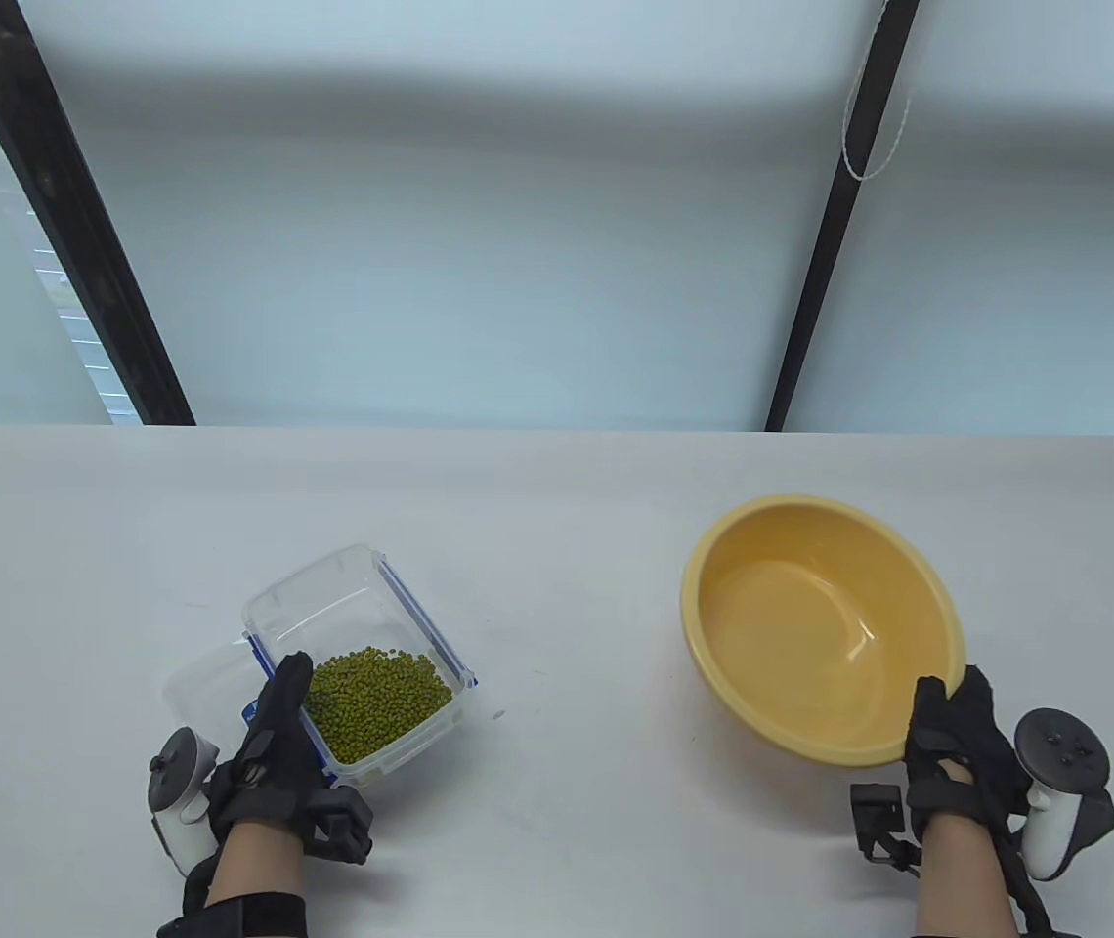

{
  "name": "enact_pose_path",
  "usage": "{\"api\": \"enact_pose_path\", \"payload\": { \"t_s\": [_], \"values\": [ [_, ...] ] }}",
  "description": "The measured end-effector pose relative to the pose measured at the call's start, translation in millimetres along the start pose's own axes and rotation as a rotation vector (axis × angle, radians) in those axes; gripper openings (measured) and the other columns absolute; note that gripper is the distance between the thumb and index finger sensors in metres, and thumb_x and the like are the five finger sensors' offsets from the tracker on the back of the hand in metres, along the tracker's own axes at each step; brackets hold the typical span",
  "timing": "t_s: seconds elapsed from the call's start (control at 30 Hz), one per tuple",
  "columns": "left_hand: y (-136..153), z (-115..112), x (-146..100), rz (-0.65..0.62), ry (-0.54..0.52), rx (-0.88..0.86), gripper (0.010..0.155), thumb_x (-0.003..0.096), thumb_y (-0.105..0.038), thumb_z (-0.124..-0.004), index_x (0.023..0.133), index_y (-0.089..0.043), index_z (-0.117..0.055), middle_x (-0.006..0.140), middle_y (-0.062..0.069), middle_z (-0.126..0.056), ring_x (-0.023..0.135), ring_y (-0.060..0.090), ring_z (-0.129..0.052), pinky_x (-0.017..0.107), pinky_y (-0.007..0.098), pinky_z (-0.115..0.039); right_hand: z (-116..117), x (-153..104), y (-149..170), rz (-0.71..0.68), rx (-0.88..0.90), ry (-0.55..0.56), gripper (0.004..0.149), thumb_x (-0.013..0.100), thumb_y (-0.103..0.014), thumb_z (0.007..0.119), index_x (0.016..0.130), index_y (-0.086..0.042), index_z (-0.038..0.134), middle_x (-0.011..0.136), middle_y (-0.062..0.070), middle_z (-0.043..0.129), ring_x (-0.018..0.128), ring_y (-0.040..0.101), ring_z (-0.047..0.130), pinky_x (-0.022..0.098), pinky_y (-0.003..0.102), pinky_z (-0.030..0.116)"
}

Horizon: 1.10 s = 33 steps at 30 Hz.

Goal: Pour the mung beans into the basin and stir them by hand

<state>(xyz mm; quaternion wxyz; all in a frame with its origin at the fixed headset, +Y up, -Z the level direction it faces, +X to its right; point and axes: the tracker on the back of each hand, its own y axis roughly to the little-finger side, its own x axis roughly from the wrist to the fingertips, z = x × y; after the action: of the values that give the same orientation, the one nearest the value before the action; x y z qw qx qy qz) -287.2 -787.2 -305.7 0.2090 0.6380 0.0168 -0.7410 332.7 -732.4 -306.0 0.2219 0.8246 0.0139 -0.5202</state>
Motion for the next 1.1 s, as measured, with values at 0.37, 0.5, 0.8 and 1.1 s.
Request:
{"api": "enact_pose_path", "payload": {
  "t_s": [0.37, 0.5, 0.8, 1.1],
  "values": [
    [-3, 7, -3, -0.018, -0.021, -0.034, 0.105, 0.0553, -0.078, -0.063, 0.111, -0.008, -0.007, 0.108, 0.024, -0.058, 0.083, 0.042, -0.085, 0.059, 0.049, -0.08, 79, -25, -12, -0.139, -0.26, -0.315, 0.069, 0.051, -0.043, 0.067, 0.103, -0.008, 0.039, 0.091, 0.013, 0.079, 0.072, 0.037, 0.097, 0.052, 0.042, 0.088],
    [-3, 7, -3, -0.016, -0.026, -0.034, 0.105, 0.0554, -0.078, -0.063, 0.111, -0.008, -0.007, 0.108, 0.024, -0.058, 0.083, 0.042, -0.084, 0.058, 0.049, -0.08, 93, -26, -4, -0.126, -0.303, -0.38, 0.069, 0.051, -0.044, 0.065, 0.104, -0.009, 0.038, 0.092, 0.012, 0.079, 0.074, 0.035, 0.097, 0.053, 0.041, 0.088],
    [-26, -12, -4, -0.101, 0.018, 0.096, 0.105, 0.0568, -0.079, -0.063, 0.11, -0.009, -0.006, 0.108, 0.024, -0.056, 0.083, 0.042, -0.083, 0.059, 0.049, -0.079, 92, -22, -2, -0.107, -0.248, -0.396, 0.081, 0.05, -0.062, 0.062, 0.106, -0.011, 0.032, 0.102, 0.013, 0.067, 0.082, 0.033, 0.091, 0.059, 0.043, 0.081],
    [-71, -84, -24, -0.416, 0.061, 0.56, 0.103, 0.0585, -0.077, -0.064, 0.111, -0.009, -0.006, 0.109, 0.026, -0.055, 0.084, 0.046, -0.08, 0.059, 0.052, -0.077, 89, -20, -3, -0.099, -0.231, -0.379, 0.082, 0.051, -0.063, 0.06, 0.107, -0.014, 0.029, 0.106, 0.013, 0.058, 0.09, 0.035, 0.082, 0.065, 0.046, 0.075]
  ]
}}
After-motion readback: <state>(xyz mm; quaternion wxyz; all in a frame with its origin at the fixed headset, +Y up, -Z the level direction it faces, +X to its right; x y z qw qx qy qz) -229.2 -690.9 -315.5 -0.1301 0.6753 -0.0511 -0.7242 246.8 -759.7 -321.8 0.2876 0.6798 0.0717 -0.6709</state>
